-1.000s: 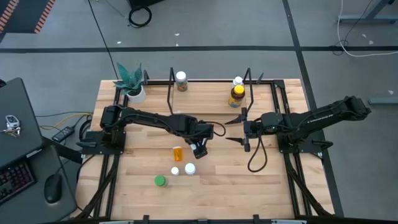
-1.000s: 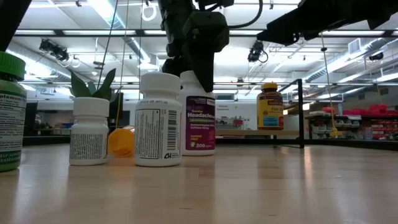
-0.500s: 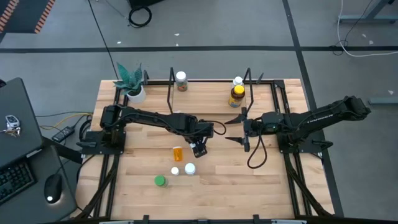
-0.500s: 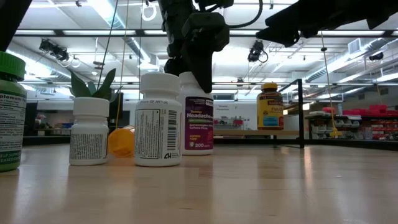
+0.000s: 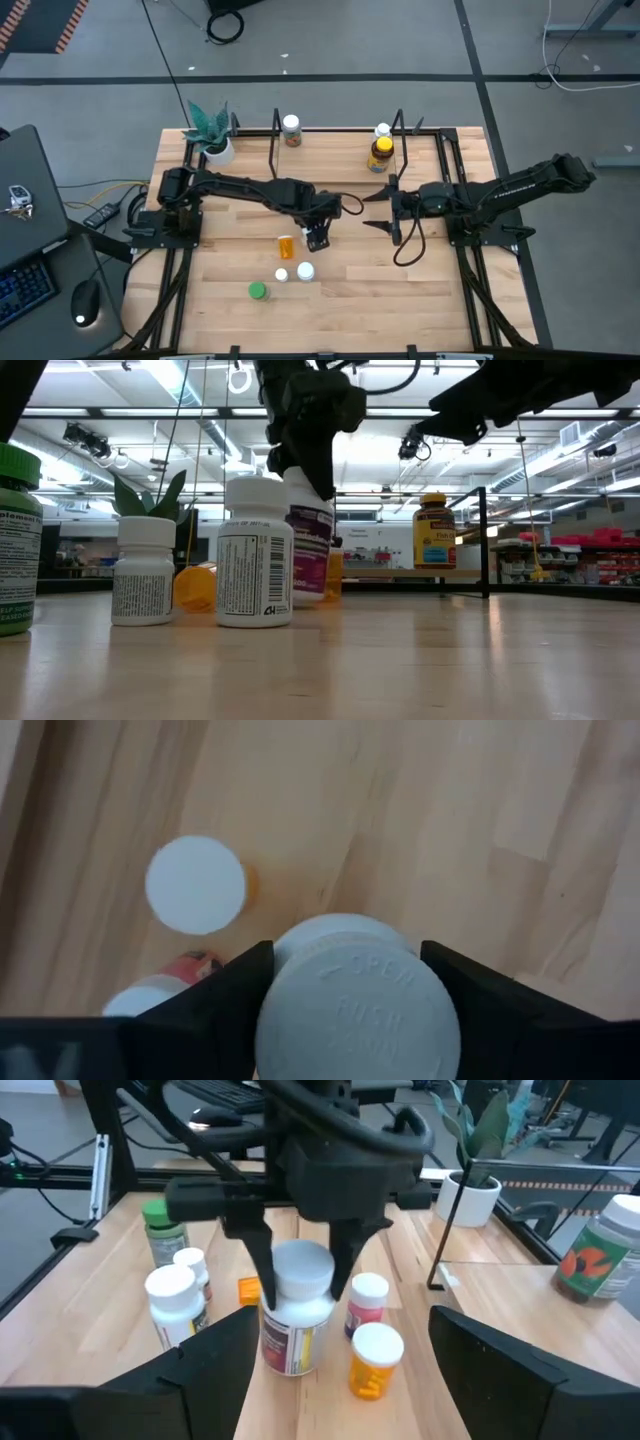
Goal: Pick and place medicine bottles onto shelf by color
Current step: Put the white-purple pill bottle on the shelf
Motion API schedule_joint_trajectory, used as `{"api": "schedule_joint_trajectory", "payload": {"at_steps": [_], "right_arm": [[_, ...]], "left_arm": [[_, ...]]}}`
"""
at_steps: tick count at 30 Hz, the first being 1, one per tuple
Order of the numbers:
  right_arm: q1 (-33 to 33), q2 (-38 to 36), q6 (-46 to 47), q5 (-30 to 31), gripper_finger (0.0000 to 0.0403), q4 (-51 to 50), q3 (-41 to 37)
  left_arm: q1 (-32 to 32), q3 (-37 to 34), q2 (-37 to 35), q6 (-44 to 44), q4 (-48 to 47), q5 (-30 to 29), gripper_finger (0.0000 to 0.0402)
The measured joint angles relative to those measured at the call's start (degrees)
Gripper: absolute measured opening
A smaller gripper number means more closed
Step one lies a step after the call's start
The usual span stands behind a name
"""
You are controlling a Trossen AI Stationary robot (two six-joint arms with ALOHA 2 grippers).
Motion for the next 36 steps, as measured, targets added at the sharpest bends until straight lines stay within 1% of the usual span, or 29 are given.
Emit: {"api": "schedule_joint_trajectory", "payload": {"at_steps": [6, 12, 18, 23, 27, 32, 36], "right_arm": [[2.3, 0.0, 0.5, 3.0, 0.0299, -0.2, 0.0], [4.4, 0.0, 1.2, 6.2, 0.0299, -0.9, 0.0], [6.0, 0.0, 3.1, 7.7, 0.0299, -1.2, 0.0], [7.7, 0.0, 4.3, 9.1, 0.0299, -1.8, 0.0], [9.3, 0.0, 4.5, 11.1, 0.0299, -2.4, 0.0], [10.4, -0.1, 4.2, 12.6, 0.0299, -2.3, 0.0], [10.5, -0.1, 4.3, 12.7, 0.0299, -2.1, 0.0]], "left_arm": [[0.1, 0.0, 0.1, 1.8, -0.3, -0.2, 0.0243], [0.3, 0.6, -1.6, 4.0, -1.1, -0.1, 0.0240], [1.3, 1.0, -5.4, 7.2, -1.2, -0.1, 0.0241], [2.9, 1.0, -8.0, 11.9, -2.1, -0.2, 0.0241], [4.8, 1.0, -9.2, 16.2, -2.2, 0.4, 0.0245], [9.0, 1.0, -9.9, 22.4, -0.9, 1.9, 0.0239], [13.1, 1.0, -9.8, 25.3, 0.5, 6.6, 0.0246]]}}
